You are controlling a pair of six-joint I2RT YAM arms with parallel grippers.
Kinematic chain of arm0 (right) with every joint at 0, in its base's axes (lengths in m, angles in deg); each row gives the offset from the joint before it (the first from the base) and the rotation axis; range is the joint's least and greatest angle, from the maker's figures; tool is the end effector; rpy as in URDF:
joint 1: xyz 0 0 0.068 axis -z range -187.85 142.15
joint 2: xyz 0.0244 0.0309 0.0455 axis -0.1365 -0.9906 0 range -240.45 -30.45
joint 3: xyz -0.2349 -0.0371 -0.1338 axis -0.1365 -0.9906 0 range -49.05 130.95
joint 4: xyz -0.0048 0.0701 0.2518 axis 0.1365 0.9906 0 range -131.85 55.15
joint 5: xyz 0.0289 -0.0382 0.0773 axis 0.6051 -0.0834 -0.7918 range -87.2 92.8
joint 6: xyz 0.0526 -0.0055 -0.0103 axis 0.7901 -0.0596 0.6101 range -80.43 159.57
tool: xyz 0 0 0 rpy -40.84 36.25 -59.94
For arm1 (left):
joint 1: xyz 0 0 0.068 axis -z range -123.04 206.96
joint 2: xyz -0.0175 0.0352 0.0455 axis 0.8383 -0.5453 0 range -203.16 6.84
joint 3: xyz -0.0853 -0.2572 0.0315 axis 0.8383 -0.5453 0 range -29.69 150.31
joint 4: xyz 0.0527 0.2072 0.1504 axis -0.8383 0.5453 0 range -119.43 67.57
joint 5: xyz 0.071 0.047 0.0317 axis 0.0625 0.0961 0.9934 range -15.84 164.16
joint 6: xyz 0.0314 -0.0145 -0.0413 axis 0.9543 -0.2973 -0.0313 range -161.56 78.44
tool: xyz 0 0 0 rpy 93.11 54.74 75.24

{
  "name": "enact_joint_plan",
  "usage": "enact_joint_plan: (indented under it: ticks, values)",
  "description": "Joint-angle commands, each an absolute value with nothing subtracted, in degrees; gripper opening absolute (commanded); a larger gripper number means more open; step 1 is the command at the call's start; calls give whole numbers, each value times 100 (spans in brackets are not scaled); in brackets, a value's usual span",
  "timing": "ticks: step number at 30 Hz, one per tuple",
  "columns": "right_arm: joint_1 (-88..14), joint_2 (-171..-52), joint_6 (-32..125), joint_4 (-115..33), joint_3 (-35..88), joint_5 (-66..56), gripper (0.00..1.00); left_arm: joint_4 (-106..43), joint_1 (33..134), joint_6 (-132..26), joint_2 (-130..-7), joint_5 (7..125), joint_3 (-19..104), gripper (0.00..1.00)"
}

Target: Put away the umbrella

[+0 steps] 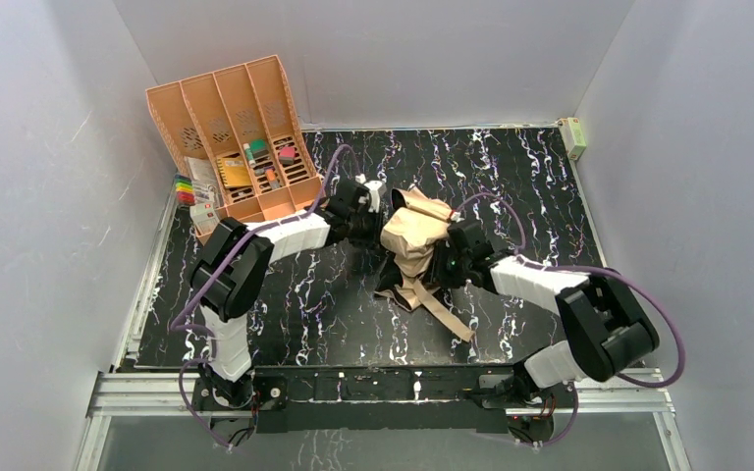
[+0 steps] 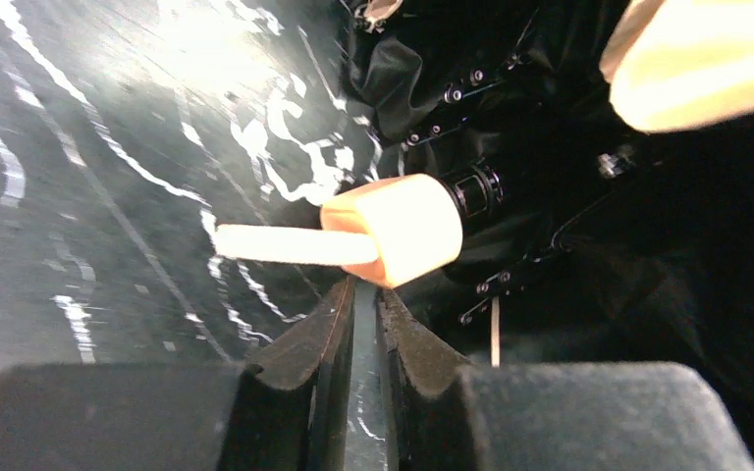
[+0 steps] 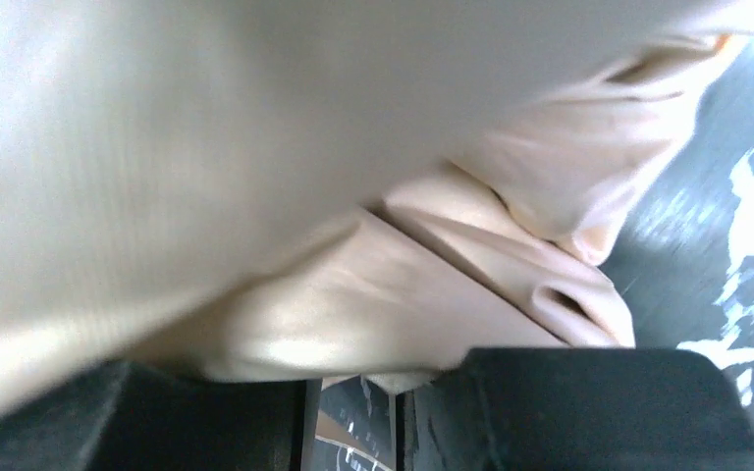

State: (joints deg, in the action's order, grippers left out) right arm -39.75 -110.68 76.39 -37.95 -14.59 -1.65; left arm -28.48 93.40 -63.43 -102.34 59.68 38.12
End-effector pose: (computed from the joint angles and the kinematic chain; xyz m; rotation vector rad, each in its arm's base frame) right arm 0.2192 0.1397 0.1566 0.0726 2.5351 0.6068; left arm 0.3248 -0.2509 0.1730 0.4409 2.3793 -0.7881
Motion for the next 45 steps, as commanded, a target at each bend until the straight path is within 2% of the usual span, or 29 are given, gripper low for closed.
enact_joint_plan:
  ticks: [1,9,14,17,23,29,35,39,45]
  values:
    - [-3496,-11440,6972,-4449,-888,-186,37,-2497,9036,-6088,-9899,5921,4056,14]
    - [-3457,-10346,6161,-2964,-781,-894,54,-2492,9000,-6236,-8688,6078,3052,19]
    - [-3457,-9581,6016,-2351,-1127,-1280,58,-2575,9000,-6473,-8123,5998,2426,20]
    - [-3450,-9321,6028,-2549,-1422,-1583,60,-2710,9000,-6599,-7978,5874,2209,21]
    - [-3456,-9950,6049,-3377,-1558,-2179,61,-2858,9000,-6754,-8084,5585,2145,21]
    - [-3457,-10540,6064,-3934,-1532,-2138,59,-2891,9002,-6761,-8032,5553,2113,24]
    - [-3461,-10367,6011,-3775,-1429,-2094,58,-2864,9000,-6762,-7982,5576,2042,25]
    - [-3465,-9919,5954,-3569,-1373,-1460,60,-2902,9000,-6796,-8018,5550,2022,25]
    - [-3465,-10199,5861,-3527,-1291,-1366,61,-2899,9000,-6802,-8105,5471,2110,25]
